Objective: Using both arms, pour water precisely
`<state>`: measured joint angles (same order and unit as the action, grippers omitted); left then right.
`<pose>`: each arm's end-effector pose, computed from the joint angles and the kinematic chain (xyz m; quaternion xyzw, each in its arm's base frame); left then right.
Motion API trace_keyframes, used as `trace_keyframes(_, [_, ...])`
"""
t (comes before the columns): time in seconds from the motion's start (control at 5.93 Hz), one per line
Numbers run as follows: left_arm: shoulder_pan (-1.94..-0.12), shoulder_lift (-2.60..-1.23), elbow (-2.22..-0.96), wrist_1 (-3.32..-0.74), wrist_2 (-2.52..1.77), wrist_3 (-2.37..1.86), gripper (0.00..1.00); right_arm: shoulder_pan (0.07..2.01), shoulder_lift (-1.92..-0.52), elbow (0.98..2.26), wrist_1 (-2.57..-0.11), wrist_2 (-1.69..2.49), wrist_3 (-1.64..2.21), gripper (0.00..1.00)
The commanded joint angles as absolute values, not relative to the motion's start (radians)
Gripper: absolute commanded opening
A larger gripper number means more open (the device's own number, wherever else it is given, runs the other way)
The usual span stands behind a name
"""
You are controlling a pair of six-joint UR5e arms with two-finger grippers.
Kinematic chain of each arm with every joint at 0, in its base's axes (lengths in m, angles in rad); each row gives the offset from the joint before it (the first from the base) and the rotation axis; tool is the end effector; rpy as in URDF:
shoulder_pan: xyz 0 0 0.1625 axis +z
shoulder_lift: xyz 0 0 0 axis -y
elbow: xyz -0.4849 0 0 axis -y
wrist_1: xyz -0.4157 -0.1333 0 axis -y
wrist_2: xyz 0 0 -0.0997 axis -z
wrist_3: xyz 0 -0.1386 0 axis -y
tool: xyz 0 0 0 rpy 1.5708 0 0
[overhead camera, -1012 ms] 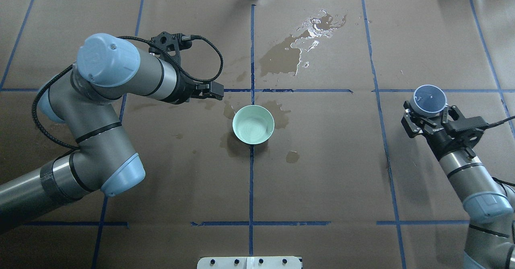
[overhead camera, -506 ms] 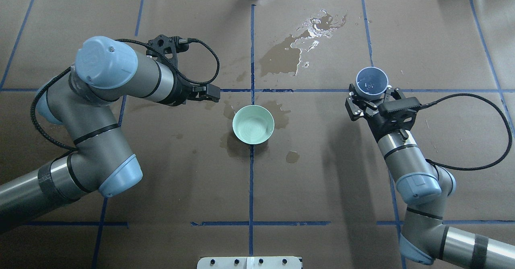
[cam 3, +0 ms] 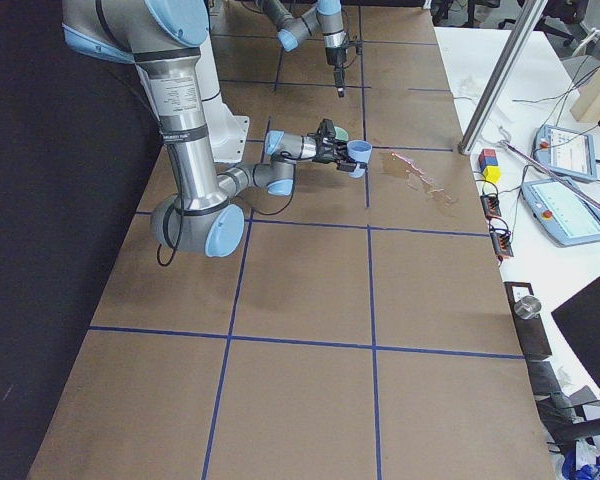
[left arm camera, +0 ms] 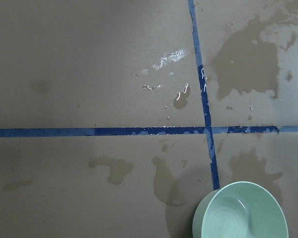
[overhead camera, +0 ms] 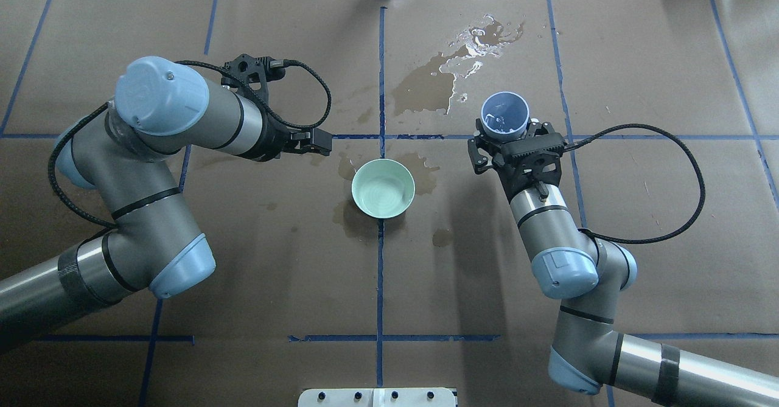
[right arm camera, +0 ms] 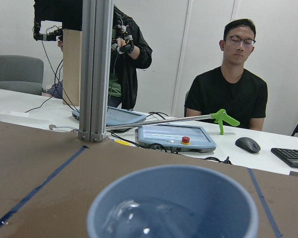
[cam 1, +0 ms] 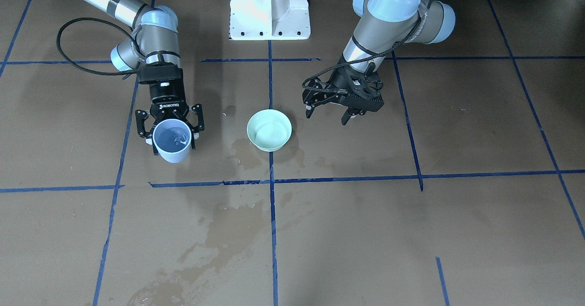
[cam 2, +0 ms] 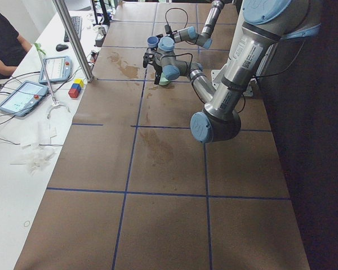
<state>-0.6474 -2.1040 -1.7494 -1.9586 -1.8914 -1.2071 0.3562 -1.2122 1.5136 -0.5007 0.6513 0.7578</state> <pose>0.5232 -0.5080 0.2794 0.1307 0.5172 -0.0364 0.8450 -0.5423 -0.4616 0.4121 0.5996 -0.2837 0.1167 0.7392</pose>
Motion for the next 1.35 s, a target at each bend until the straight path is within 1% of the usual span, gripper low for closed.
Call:
trace_keyframes(0.0, [-0.647,-2.105,-1.747,-1.96,-1.891,-1.206,1.0,0.321,-1.169,1.516,-0.576,0.628,0.674,0.02])
trace_keyframes(0.51, [-0.647,-2.105,-1.747,-1.965,-1.891,-1.207,1.0,0.261,-1.12,1.508,-0.584,0.623,0.593,0.0])
trace_keyframes(0.84, [-0.647,-2.105,-1.749,-1.965,-1.891,-1.207,1.0,0.258,-1.066,1.516,-0.79,0.614,0.523,0.0])
trace_keyframes(1.01, [-0.647,-2.105,-1.747,-1.965,-1.891,-1.207,1.0,0.259,-1.066,1.517,-0.804,0.609,0.4,0.0])
trace_keyframes(1.18, [-0.647,-2.105,-1.747,-1.965,-1.891,-1.206,1.0,0.256,-1.069,1.517,-0.805,0.609,0.367,0.0])
